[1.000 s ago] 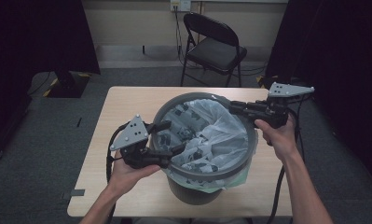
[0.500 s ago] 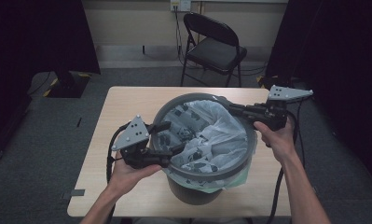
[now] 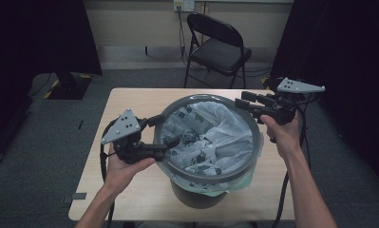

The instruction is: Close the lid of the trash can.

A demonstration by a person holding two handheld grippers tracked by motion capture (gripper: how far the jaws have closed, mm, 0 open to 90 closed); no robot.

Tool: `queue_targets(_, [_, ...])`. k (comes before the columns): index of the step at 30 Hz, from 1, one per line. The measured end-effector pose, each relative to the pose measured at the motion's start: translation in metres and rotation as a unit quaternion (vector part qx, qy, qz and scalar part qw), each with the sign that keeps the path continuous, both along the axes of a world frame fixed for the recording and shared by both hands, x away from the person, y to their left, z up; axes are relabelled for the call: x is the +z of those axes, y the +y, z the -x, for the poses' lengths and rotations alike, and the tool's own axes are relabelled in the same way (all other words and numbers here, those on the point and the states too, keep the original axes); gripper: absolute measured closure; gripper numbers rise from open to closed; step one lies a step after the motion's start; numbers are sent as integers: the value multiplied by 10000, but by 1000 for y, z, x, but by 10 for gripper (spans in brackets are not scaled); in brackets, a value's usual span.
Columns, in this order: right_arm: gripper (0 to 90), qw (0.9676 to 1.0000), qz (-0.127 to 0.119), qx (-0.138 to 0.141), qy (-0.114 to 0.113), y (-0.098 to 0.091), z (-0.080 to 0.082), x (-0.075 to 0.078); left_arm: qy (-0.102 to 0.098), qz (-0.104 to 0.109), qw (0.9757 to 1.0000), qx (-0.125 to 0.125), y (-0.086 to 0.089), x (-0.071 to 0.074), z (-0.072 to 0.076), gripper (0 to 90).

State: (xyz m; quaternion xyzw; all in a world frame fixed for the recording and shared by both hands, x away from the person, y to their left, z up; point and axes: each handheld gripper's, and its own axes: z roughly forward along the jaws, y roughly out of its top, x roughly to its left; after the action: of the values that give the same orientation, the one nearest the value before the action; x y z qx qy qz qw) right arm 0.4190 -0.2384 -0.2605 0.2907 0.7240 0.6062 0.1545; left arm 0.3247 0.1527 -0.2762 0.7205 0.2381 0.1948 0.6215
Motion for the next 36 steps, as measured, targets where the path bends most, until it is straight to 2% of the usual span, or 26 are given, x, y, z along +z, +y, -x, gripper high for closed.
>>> queue_targets(5, [516, 9994, -49, -317, 93, -6, -8, -3, 131, 65, 9994, 307, 20, -2, -8, 222])
queue_targets(11, [484, 9984, -67, -529, 190, -9, -14, -7, 204, 250, 9984, 468, 34, -4, -13, 224])
queue_targets(15, [457, 9971, 11, -710, 262, -10, -17, -10, 266, 186, 9975, 624, 39, -6, -18, 225])
queue_targets(18, [447, 9949, 230, -943, 290, -11, -19, -12, 386, 265, 9972, 586, 42, -11, -21, 217])
queue_targets(23, [423, 9933, 273, -1061, 380, -17, -19, -17, 459, 433, 9960, 634, 47, -12, -23, 218])
queue_targets(29, [409, 9916, 335, -1149, 480, -24, -16, -28, 520, 476, 9926, 992, 59, -13, -26, 227])
queue_targets(33, [390, 9901, 352, -1209, 625, -30, -16, -39, 645, 452, 9905, 1131, 65, -21, -32, 229])
queue_targets(36, [378, 9887, 415, -1264, 691, -33, -14, -47, 714, 351, 9892, 1234, 68, -29, -36, 229])
